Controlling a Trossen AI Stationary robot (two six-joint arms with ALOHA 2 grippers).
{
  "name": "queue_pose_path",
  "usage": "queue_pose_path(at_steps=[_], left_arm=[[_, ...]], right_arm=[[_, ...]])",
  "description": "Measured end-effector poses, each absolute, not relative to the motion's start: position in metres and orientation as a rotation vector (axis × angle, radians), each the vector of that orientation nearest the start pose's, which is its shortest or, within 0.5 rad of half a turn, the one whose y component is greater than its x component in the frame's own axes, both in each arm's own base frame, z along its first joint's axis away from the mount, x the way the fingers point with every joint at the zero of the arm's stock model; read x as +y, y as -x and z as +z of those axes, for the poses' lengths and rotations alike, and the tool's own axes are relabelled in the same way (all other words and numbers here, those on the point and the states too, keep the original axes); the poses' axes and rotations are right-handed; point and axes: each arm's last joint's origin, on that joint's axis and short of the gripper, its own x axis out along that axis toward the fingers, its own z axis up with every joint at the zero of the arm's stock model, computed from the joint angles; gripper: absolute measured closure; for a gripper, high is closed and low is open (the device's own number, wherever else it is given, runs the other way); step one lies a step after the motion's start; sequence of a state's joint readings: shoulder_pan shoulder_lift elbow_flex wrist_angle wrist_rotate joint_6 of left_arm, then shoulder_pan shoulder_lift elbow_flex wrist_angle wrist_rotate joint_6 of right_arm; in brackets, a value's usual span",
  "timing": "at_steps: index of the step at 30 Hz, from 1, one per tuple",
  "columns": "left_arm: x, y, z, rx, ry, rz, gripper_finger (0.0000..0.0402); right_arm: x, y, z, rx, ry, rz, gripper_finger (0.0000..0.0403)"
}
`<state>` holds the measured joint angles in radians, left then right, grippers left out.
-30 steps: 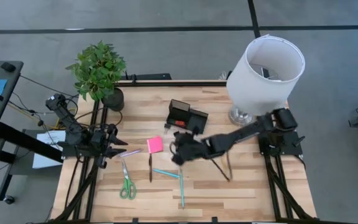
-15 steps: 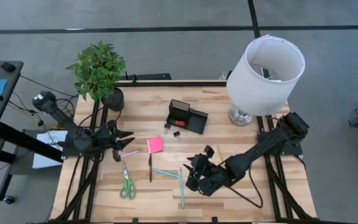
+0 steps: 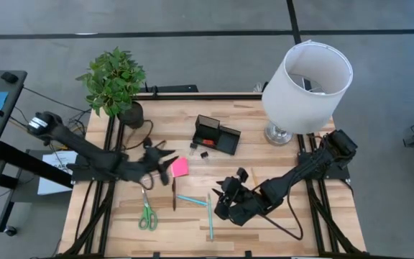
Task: Pick and place office supplies into organizer
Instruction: Put the left black binder clip into the desk organizer
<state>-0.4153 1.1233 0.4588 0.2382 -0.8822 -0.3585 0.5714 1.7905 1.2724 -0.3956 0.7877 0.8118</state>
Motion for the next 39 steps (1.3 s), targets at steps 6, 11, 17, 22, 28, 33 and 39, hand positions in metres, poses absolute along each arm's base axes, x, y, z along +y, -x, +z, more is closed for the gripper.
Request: queue_pose_path(at_steps=[6,11,17,22,28,33,39], left_arm=[[-0.054,-0.247,0.170,0.344,0.130,0.666,0.0288],[-0.044,-0.279,0.142,0.415,0.115,0.731,0.0288],[-0.029,-0.302,0.114,0.493,0.181,0.769,0.0286],[-0.014,-0.310,0.116,0.510,0.202,0.813,0.0265],[0.004,-0.308,0.113,0.523,0.257,0.891,0.0217],[0.007,-0.308,0.110,0.536,0.334,0.871,0.0179],[0.011,-0.309,0.111,0.520,0.348,0.884,0.0164]], right_arm=[[0.188,-0.321,0.220,0.599,-0.169,-0.456,0.0270],[0.192,-0.317,0.219,0.614,-0.148,-0.448,0.0269],[0.195,-0.311,0.217,0.638,-0.118,-0.441,0.0273],[0.199,-0.309,0.217,0.640,-0.113,-0.428,0.0275],[0.203,-0.306,0.217,0.645,-0.106,-0.418,0.0275],[0.208,-0.302,0.217,0.646,-0.100,-0.401,0.0275],[0.209,-0.302,0.217,0.645,-0.100,-0.396,0.0276]])
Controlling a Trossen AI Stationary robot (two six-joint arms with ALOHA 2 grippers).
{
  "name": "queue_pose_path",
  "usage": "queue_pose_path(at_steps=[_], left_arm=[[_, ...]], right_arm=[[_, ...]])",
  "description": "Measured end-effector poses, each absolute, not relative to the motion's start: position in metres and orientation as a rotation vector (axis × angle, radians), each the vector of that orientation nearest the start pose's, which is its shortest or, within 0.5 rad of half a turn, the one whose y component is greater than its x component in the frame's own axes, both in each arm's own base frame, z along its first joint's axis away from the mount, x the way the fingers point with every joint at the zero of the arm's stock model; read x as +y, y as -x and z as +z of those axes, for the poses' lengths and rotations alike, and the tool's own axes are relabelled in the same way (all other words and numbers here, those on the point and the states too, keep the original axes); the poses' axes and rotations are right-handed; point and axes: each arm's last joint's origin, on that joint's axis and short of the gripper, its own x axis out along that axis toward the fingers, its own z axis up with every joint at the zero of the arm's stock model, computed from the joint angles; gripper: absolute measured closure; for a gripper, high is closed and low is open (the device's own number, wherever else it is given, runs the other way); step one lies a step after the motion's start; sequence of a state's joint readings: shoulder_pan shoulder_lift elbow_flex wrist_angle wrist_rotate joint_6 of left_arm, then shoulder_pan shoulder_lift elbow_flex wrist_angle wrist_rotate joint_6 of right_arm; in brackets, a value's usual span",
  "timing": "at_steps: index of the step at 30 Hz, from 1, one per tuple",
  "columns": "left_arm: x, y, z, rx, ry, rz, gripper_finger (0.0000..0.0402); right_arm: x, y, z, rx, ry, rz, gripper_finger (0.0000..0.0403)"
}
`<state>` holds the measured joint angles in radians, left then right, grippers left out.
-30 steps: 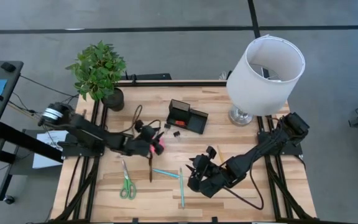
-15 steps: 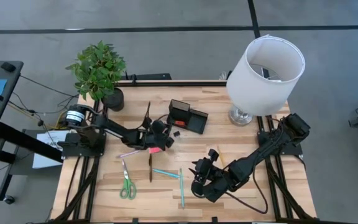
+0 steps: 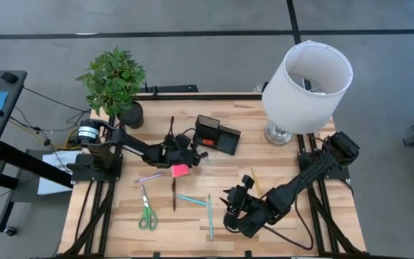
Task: Pick and place office supplies into organizer
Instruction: Put the left black binder clip into the desk organizer
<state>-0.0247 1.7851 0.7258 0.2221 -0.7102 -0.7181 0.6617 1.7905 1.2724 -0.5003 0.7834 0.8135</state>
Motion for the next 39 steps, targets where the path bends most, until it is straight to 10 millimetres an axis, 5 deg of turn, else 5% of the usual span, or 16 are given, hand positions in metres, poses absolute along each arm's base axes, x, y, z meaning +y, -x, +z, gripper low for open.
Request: queue_pose_path(at_steps=[32,39], left_arm=[[0.011,-0.308,0.110,0.494,0.454,0.900,0.0164],[0.009,-0.318,0.088,0.524,0.432,0.898,0.0164]], right_arm=[[0.209,-0.302,0.217,0.644,-0.102,-0.396,0.0278],[0.209,-0.302,0.217,0.647,-0.099,-0.397,0.0278]])
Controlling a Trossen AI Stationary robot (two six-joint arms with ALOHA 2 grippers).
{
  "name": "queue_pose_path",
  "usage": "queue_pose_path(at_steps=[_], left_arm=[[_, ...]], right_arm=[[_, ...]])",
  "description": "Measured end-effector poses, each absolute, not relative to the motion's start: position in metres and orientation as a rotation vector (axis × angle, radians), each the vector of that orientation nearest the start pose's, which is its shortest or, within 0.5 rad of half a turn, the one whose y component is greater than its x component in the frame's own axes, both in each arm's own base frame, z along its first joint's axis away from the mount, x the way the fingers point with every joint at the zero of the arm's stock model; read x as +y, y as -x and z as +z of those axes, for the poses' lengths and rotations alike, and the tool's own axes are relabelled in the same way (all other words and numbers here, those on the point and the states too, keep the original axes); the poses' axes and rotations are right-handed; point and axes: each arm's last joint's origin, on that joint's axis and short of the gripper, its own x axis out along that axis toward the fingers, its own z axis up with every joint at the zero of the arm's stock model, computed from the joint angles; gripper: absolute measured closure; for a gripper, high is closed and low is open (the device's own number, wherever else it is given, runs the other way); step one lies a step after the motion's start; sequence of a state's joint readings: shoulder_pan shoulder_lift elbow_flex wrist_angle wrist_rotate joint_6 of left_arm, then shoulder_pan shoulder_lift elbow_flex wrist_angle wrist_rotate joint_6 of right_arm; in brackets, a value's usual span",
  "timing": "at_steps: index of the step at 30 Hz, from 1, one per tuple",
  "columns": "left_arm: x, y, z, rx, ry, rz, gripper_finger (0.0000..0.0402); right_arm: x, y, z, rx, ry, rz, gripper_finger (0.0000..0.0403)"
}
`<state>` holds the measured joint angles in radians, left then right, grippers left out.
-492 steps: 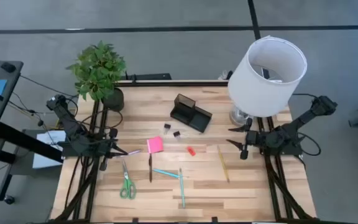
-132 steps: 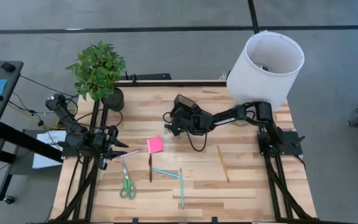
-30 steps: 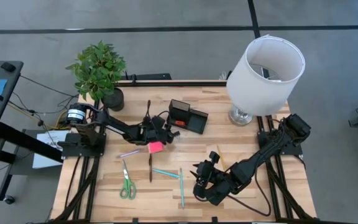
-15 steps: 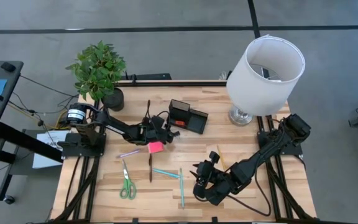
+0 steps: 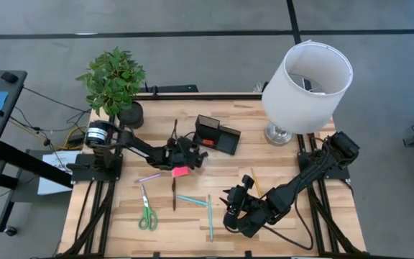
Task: Pick and place office supplies into organizer
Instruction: Put the left black binder clip into the desk organizer
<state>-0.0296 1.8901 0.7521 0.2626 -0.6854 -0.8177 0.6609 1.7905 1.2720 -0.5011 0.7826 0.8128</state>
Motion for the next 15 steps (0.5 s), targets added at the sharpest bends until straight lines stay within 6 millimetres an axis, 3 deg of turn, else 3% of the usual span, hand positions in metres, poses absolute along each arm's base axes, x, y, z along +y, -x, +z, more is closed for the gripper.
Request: queue_pose_path(at_steps=[10,15], left_arm=[[0.0097,-0.3300,0.0822,0.559,0.361,0.959,0.0165],[0.0098,-0.3281,0.0809,0.571,0.366,0.975,0.0191]], right_arm=[[0.2090,-0.3015,0.2167,0.647,-0.100,-0.395,0.0278],[0.2090,-0.3016,0.2167,0.647,-0.100,-0.395,0.0278]])
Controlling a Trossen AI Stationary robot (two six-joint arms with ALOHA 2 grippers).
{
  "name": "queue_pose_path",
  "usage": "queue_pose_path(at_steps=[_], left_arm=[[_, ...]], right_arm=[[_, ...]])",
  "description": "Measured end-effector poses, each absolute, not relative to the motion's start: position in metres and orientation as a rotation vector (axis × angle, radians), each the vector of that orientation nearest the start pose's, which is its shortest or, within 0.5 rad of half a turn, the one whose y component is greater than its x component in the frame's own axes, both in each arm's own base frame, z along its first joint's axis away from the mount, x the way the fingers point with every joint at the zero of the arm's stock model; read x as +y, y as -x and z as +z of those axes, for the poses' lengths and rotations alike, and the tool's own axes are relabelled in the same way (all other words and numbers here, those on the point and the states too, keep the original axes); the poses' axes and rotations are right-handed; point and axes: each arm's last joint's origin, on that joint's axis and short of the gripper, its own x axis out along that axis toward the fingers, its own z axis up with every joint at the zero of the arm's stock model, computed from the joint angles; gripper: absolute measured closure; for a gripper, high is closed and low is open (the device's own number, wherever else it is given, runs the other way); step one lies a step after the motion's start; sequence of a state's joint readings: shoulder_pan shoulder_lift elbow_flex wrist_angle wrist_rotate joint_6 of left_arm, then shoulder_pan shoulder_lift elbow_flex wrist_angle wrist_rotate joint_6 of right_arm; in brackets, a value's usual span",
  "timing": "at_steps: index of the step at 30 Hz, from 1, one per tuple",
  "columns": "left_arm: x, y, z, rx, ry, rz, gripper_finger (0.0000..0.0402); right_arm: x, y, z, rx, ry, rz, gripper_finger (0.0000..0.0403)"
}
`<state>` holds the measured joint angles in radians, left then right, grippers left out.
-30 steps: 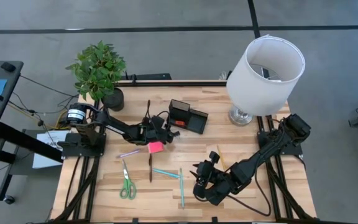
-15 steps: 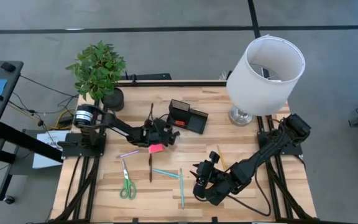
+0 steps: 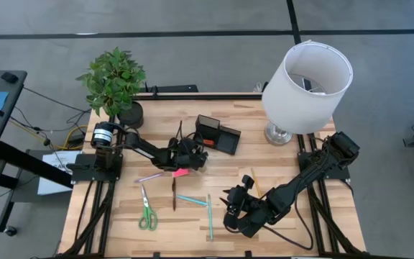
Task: Pick and place office supplies into organizer
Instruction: Put the left black binder clip into the desk organizer
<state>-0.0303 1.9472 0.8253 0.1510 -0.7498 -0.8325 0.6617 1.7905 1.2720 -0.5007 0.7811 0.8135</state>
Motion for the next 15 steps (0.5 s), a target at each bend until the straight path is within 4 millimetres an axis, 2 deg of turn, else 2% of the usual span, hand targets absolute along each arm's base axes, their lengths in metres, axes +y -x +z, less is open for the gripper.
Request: queue_pose_path(at_steps=[4,8,12,15], left_arm=[[0.008,-0.328,0.081,0.572,0.365,0.970,0.0235],[-0.004,-0.327,0.081,0.575,0.347,0.944,0.0272],[-0.021,-0.326,0.091,0.568,0.335,0.881,0.0273],[-0.034,-0.324,0.111,0.493,0.304,0.865,0.0257]], right_arm=[[0.209,-0.302,0.217,0.647,-0.100,-0.395,0.0278],[0.209,-0.302,0.217,0.644,-0.114,-0.400,0.0278],[0.209,-0.302,0.217,0.642,-0.124,-0.404,0.0278],[0.209,-0.302,0.217,0.646,-0.126,-0.400,0.0278]])
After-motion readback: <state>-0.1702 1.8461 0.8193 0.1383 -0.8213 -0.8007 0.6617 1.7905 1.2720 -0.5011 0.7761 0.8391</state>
